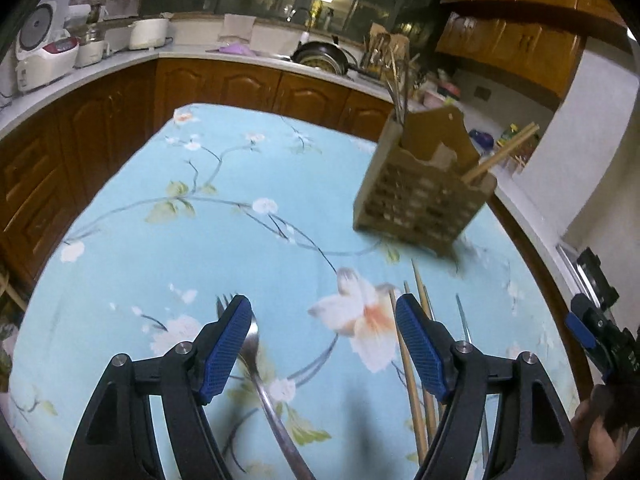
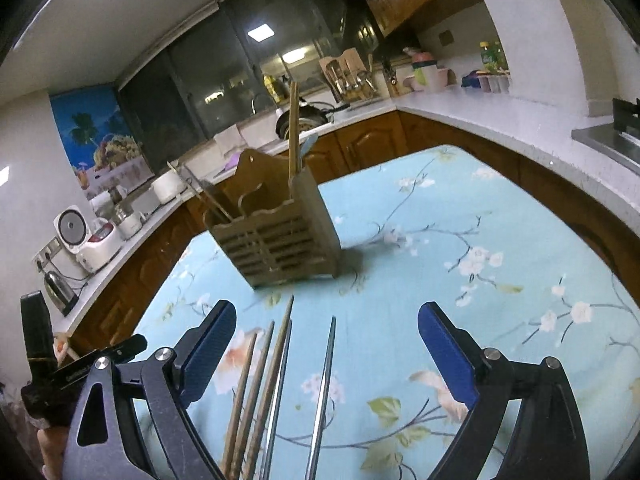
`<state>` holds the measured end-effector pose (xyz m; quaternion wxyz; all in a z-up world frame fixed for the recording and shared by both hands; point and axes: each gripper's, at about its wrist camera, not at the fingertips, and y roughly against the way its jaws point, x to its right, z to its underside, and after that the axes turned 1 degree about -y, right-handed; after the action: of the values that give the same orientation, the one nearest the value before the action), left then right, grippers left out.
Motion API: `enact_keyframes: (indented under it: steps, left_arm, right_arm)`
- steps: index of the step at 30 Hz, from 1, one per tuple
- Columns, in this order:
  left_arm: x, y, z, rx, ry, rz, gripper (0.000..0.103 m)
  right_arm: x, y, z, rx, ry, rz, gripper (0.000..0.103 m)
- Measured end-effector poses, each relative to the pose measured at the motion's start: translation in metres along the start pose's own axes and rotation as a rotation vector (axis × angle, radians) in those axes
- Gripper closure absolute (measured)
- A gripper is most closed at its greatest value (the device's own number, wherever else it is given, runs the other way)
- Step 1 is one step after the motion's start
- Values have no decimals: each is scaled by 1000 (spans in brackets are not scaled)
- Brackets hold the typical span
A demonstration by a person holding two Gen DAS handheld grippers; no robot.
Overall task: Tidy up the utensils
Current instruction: 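Move both open tools back down to the remaining chopsticks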
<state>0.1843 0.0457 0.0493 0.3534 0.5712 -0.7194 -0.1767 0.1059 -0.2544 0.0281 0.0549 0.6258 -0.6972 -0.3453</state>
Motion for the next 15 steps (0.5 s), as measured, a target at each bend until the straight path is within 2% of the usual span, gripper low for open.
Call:
enact_keyframes:
  steps: [15]
  left_arm:
    - [14,-13,5,-92,-44,-7,29]
  right_arm:
    - [0,-11,11,-52,-2,3,9]
